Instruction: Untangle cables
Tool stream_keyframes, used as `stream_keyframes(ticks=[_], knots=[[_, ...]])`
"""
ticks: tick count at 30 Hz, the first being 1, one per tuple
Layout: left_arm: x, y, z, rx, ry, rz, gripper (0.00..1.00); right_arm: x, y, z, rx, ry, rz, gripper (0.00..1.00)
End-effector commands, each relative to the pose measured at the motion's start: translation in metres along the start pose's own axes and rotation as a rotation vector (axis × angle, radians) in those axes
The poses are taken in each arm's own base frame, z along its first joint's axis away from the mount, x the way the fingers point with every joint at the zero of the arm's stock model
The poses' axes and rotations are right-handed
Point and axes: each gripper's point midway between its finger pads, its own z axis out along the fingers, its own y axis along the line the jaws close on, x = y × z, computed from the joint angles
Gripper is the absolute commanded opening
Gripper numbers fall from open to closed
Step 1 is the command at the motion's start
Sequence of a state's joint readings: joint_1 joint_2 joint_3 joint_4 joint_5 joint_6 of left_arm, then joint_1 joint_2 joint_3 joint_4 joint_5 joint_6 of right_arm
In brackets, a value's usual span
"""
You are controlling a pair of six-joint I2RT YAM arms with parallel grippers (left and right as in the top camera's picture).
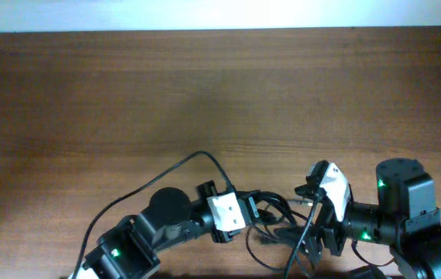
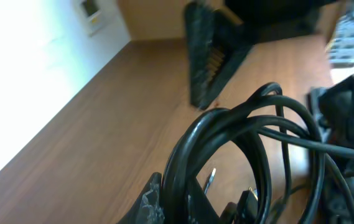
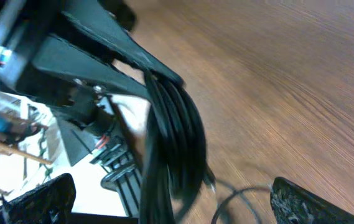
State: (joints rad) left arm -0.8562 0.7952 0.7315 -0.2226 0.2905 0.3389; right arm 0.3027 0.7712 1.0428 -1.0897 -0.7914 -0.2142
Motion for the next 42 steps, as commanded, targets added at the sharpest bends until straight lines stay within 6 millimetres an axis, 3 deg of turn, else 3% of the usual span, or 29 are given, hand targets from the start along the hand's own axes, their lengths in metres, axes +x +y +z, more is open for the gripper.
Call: stream_keyframes(ticks=[1, 3, 6, 8, 11, 16, 19, 20, 21, 22, 23, 25, 26, 28, 30, 33, 37, 42], knots=[[-0.020, -0.017, 0.007, 0.130, -0.083, 0.020, 0.00, -0.008, 0.015, -0.005, -0.062, -0.035, -0.060, 0.99], [-0.023, -0.021, 0.012, 0.163, -0.100, 0.023, 0.00, -0.008, 0.015, -0.005, -0.062, -0.035, -0.060, 0.88], [-0.022, -0.019, 0.018, 0.162, -0.099, 0.023, 0.04, -0.008, 0.015, -0.005, -0.062, -0.035, -0.060, 0.58], [-0.023, -0.018, 0.020, 0.160, -0.105, 0.024, 0.03, -0.008, 0.014, -0.005, -0.058, -0.034, -0.060, 0.53], [-0.028, -0.016, 0.019, 0.153, -0.128, 0.034, 0.00, -0.007, 0.012, -0.005, -0.042, -0.030, -0.059, 0.32], [-0.039, -0.014, 0.016, 0.139, -0.167, 0.051, 0.00, -0.006, 0.009, -0.005, -0.030, -0.024, -0.056, 0.21], [-0.041, -0.014, 0.014, 0.136, -0.175, 0.054, 0.00, -0.006, 0.009, -0.005, -0.030, -0.024, -0.056, 0.06], [-0.041, -0.014, 0.014, 0.136, -0.175, 0.054, 0.00, -0.006, 0.009, -0.005, -0.030, -0.024, -0.056, 0.04], [-0.041, -0.014, 0.014, 0.136, -0.175, 0.054, 0.15, -0.006, 0.009, -0.005, -0.030, -0.024, -0.056, 0.04], [-0.040, -0.014, 0.014, 0.136, -0.173, 0.054, 0.38, -0.006, 0.009, -0.005, -0.030, -0.024, -0.055, 0.04], [-0.041, -0.014, 0.013, 0.135, -0.177, 0.055, 0.42, -0.006, 0.010, -0.005, -0.030, -0.022, -0.054, 0.04], [-0.046, -0.014, 0.008, 0.130, -0.191, 0.050, 0.39, -0.006, 0.010, -0.005, -0.030, -0.022, -0.053, 0.04], [-0.050, -0.014, 0.003, 0.125, -0.207, 0.049, 0.48, -0.006, 0.010, -0.005, -0.030, -0.022, -0.053, 0.04], [-0.057, -0.013, -0.006, 0.111, -0.232, 0.060, 0.88, -0.006, 0.010, -0.005, -0.030, -0.022, -0.053, 0.04], [-0.063, -0.011, -0.015, 0.085, -0.248, 0.068, 0.99, -0.006, 0.010, -0.005, -0.030, -0.022, -0.053, 0.04], [-0.057, 0.000, -0.029, -0.002, -0.212, 0.023, 0.99, -0.006, 0.008, -0.005, -0.020, -0.021, -0.040, 0.04], [-0.031, 0.017, -0.040, -0.134, -0.104, -0.126, 0.99, -0.003, -0.019, -0.006, 0.134, -0.008, 0.103, 0.04], [0.005, 0.027, -0.043, -0.224, 0.030, -0.283, 0.99, -0.023, -0.022, -0.008, 0.141, -0.087, 0.145, 0.04]])
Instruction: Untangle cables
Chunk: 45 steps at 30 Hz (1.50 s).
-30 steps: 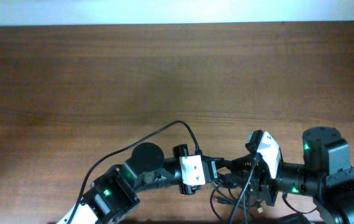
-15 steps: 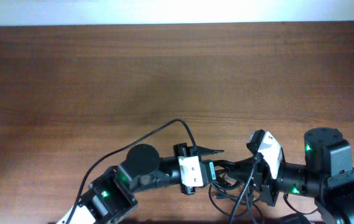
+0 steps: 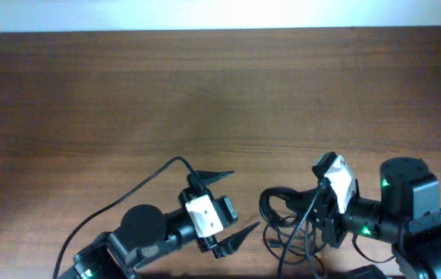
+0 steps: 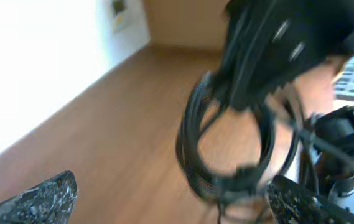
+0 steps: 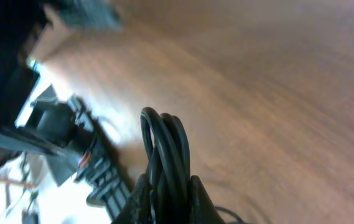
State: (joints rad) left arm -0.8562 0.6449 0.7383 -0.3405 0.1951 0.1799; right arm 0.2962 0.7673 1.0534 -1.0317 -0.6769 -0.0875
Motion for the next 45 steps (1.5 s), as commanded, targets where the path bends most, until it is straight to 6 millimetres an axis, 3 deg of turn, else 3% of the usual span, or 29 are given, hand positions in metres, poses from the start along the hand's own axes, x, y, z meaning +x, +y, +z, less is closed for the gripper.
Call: stream_keyframes(ticks=[1, 5, 10, 17, 22, 29, 33, 38, 43, 45], knots=[[0.012, 0.021, -0.005, -0.133, 0.060, -0.172, 0.99, -0.019, -0.001, -0.003, 0.014, -0.069, 0.083, 0.04], [0.019, 0.019, -0.006, -0.130, 0.081, -0.278, 0.99, -0.038, 0.001, -0.005, -0.005, -0.143, 0.109, 0.04], [0.013, 0.020, -0.006, -0.132, 0.055, -0.322, 0.99, -0.048, 0.023, -0.008, -0.125, -0.174, 0.062, 0.04], [-0.021, 0.018, -0.026, -0.110, -0.048, -0.326, 0.99, -0.051, 0.033, -0.018, -0.136, -0.216, -0.008, 0.04], [-0.031, 0.018, -0.035, -0.105, -0.091, -0.414, 0.99, -0.063, 0.036, -0.024, -0.135, -0.270, -0.058, 0.04], [-0.057, 0.022, -0.048, -0.104, -0.168, -0.471, 0.99, -0.064, 0.035, -0.024, -0.129, -0.272, -0.059, 0.04], [-0.050, 0.033, -0.049, -0.158, -0.153, -0.476, 0.99, -0.064, 0.035, -0.024, -0.129, -0.272, -0.059, 0.04], [-0.016, 0.071, -0.050, -0.393, -0.043, -0.467, 0.99, -0.064, 0.034, -0.024, -0.124, -0.273, -0.058, 0.04], [0.007, 0.092, -0.037, -0.513, 0.048, -0.468, 1.00, -0.064, 0.031, -0.024, -0.102, -0.276, -0.054, 0.04], [0.026, 0.104, -0.025, -0.587, 0.131, -0.463, 1.00, -0.065, 0.030, -0.024, -0.098, -0.277, -0.054, 0.04]])
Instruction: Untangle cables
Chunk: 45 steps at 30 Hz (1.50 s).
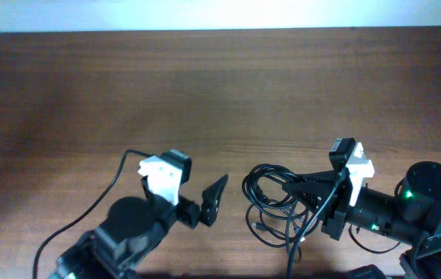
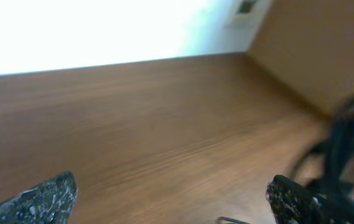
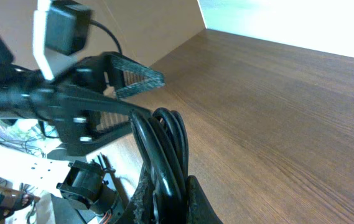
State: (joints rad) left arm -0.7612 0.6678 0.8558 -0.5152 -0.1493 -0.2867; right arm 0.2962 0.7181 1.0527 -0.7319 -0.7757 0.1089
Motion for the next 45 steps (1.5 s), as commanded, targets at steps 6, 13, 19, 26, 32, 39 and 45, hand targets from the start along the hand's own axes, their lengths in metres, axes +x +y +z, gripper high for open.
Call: stream_keyframes(ticks=[6, 13, 19, 26, 32, 39, 45], knots=[[0.057, 0.024, 0.073, -0.179, 0.256, 0.067, 0.99, -0.006, 0.000, -0.003, 0.022, -0.020, -0.019, 0.05], [0.078, -0.001, 0.098, 0.217, 0.399, -0.016, 0.99, -0.007, -0.005, -0.003, 0.048, -0.022, -0.017, 0.05], [0.057, -0.008, 0.074, 0.573, 0.331, -0.019, 0.99, -0.006, -0.004, -0.003, 0.044, -0.021, -0.017, 0.09], [0.028, -0.048, 0.028, 0.995, 0.180, 0.042, 0.89, -0.006, -0.004, -0.003, 0.043, -0.021, -0.017, 0.04], [0.023, -0.057, 0.015, 1.090, 0.167, 0.024, 0.84, -0.006, -0.004, -0.003, 0.045, -0.019, -0.015, 0.04], [0.019, -0.064, 0.000, 1.186, 0.166, -0.005, 0.87, -0.006, -0.005, -0.003, 0.049, -0.020, -0.020, 0.04], [0.022, -0.055, 0.019, 1.041, 0.277, -0.158, 0.99, -0.006, -0.005, -0.003, 0.048, -0.020, -0.021, 0.04]])
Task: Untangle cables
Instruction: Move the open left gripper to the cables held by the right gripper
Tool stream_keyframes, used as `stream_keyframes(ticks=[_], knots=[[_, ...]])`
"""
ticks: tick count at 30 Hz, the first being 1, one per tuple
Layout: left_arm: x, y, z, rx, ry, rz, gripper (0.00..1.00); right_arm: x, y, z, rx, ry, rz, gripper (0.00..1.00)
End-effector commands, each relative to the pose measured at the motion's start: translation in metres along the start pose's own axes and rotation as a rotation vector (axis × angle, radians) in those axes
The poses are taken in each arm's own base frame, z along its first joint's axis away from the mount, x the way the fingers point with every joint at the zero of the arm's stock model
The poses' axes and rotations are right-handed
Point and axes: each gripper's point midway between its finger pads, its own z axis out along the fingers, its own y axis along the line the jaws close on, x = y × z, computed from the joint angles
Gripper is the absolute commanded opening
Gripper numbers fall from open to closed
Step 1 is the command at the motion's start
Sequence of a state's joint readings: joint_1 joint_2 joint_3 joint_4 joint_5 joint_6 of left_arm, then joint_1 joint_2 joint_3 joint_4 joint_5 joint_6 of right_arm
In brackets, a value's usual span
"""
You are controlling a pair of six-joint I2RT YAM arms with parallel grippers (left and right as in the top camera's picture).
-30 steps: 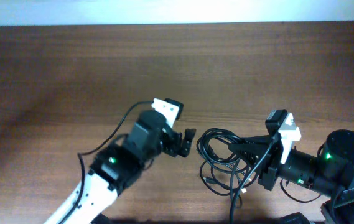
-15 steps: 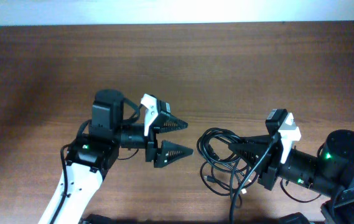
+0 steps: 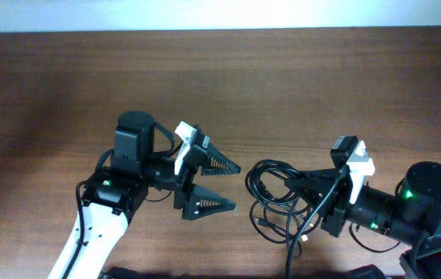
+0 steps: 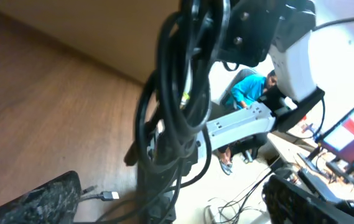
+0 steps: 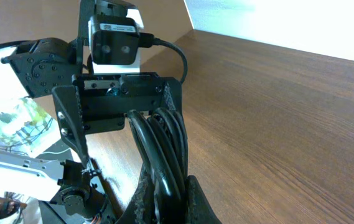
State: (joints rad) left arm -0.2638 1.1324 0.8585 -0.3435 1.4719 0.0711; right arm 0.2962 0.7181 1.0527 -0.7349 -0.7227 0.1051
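A tangled bundle of black cables (image 3: 276,194) lies right of the table's middle, its loops (image 5: 164,134) standing up. My right gripper (image 3: 311,190) is shut on those loops; its fingers (image 5: 192,199) pinch them from both sides. My left gripper (image 3: 236,187) stands open just left of the bundle, pointing at it, nothing between its fingers (image 3: 208,204). In the left wrist view the bundle (image 4: 177,99) hangs straight ahead between the spread fingers (image 4: 40,202), with a silver plug (image 4: 111,196) low down. The left gripper (image 5: 122,93) also faces the right wrist camera.
The wooden table (image 3: 220,85) stretches back to a pale wall. The left arm's own cable (image 3: 100,167) loops near its wrist. The right arm's base (image 3: 429,201) fills the front right corner. Loose cable ends (image 3: 270,225) trail toward the front edge.
My left arm has moved from the front edge to farther back and swung round; its open gripper now points right at the bundle. The right gripper still holds the loops in the same spot.
At first my left gripper was on the bundle near the front edge and the right gripper stood open around it. Then the right was shut on the loops and the left was open, drawn back. The left arm then sat farther left, and now faces the bundle.
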Motion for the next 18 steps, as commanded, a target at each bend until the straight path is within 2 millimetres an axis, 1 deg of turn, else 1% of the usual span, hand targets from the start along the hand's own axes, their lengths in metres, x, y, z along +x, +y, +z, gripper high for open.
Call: stream_keyframes(ticks=[1, 3, 8, 13, 16, 18], knots=[[-0.006, 0.014, -0.001, -0.088, -0.007, -0.136, 1.00, -0.006, 0.004, -0.003, -0.005, -0.017, -0.018, 0.04], [-0.010, 0.012, 0.003, -0.076, -0.008, -0.128, 1.00, -0.006, 0.004, -0.003, -0.005, -0.017, -0.018, 0.04], [-0.016, 0.027, 0.011, -0.176, -0.022, -0.158, 0.99, -0.005, 0.004, -0.003, -0.005, -0.016, -0.018, 0.04], [-0.018, 0.018, 0.022, -0.133, -0.010, -0.130, 0.99, -0.005, 0.004, -0.003, -0.005, -0.016, -0.018, 0.04], [-0.019, 0.016, 0.025, -0.126, -0.008, -0.121, 1.00, -0.005, 0.004, -0.003, -0.005, -0.016, -0.018, 0.04], [-0.020, 0.016, 0.025, -0.128, -0.010, -0.115, 0.98, -0.005, 0.004, -0.003, -0.005, -0.016, -0.018, 0.04]])
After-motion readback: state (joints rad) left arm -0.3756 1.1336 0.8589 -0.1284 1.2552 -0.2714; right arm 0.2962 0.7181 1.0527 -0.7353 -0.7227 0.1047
